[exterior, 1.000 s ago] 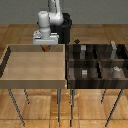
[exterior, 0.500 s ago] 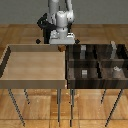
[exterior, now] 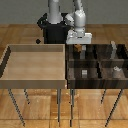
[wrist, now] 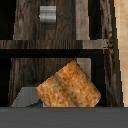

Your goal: Place the loaf of bread into the appropriate compartment.

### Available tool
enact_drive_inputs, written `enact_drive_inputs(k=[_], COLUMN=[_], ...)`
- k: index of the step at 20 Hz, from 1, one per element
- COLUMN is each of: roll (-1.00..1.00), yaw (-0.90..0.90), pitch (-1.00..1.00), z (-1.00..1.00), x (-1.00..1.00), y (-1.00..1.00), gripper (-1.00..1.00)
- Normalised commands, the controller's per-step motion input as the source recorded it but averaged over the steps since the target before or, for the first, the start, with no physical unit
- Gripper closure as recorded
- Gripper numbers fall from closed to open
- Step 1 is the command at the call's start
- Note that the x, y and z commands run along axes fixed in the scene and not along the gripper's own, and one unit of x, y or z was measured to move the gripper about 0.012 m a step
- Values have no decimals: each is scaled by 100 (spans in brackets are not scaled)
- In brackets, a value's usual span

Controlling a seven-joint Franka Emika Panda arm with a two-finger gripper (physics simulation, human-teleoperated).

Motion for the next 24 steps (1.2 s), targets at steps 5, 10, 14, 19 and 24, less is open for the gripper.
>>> enact_drive_inputs(k=[5,10,14,19,24], roll=[0,0,0,0,0], yaw=[0,0,0,0,0], pitch=[0,0,0,0,0], z=[0,0,0,0,0], x=[80,100,100,40,0], y=[0,0,0,0,0], gripper=[100,100,100,-100,-100])
